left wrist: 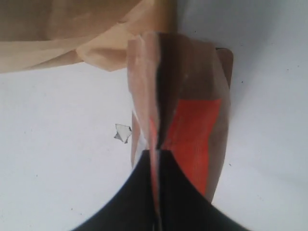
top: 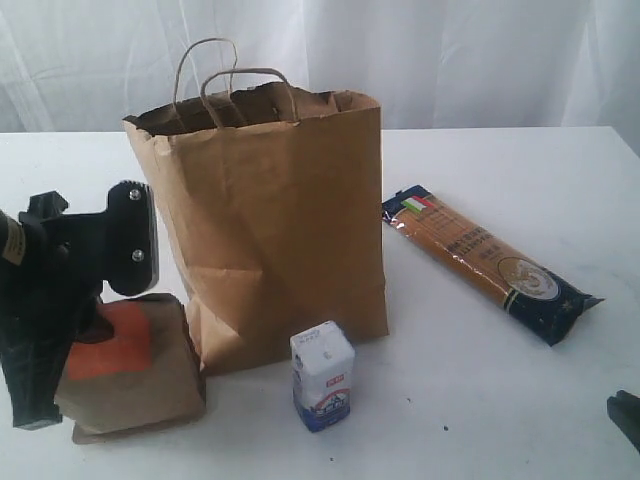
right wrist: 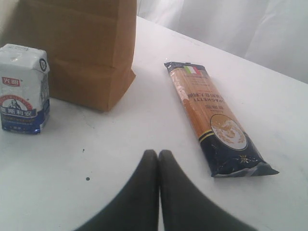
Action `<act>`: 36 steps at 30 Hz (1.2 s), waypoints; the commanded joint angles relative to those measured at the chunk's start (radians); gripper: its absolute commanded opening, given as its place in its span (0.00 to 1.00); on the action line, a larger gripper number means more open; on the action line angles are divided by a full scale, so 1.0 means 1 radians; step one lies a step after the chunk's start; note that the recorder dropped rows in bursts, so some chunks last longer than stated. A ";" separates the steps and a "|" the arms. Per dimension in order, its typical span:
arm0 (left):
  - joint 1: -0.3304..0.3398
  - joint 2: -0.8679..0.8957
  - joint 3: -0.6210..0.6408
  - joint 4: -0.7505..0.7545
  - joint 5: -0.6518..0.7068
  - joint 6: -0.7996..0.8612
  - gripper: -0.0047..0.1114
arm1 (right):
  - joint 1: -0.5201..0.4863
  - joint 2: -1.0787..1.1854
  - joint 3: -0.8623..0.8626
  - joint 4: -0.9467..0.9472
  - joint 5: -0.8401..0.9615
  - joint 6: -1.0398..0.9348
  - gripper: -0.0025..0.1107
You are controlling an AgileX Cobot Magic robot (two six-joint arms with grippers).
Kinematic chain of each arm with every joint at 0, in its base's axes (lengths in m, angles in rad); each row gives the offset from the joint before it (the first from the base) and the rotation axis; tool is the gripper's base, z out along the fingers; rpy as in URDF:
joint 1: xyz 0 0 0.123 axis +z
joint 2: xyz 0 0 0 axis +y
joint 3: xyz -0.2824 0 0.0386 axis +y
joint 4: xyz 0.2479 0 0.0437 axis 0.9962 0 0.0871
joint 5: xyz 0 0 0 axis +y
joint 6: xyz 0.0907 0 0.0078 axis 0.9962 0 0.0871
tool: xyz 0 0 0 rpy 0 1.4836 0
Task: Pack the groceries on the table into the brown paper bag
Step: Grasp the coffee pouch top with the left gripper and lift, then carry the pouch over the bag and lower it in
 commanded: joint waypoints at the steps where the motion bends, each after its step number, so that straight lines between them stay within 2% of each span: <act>1: 0.005 -0.075 -0.074 0.011 0.095 -0.073 0.04 | -0.006 -0.006 0.006 0.000 -0.016 0.006 0.02; 7: 0.004 -0.173 -0.201 0.051 0.166 -0.164 0.04 | -0.006 -0.006 0.006 0.000 -0.016 0.006 0.02; 16: 0.004 -0.230 -0.473 0.257 0.292 -0.228 0.04 | -0.006 -0.006 0.006 0.000 -0.016 0.006 0.02; 26: 0.004 -0.121 -0.689 0.295 0.194 -0.220 0.04 | -0.006 -0.006 0.006 0.000 -0.016 0.006 0.02; 36: 0.004 0.051 -0.743 0.324 0.065 -0.214 0.04 | -0.006 -0.006 0.006 0.000 -0.016 0.006 0.02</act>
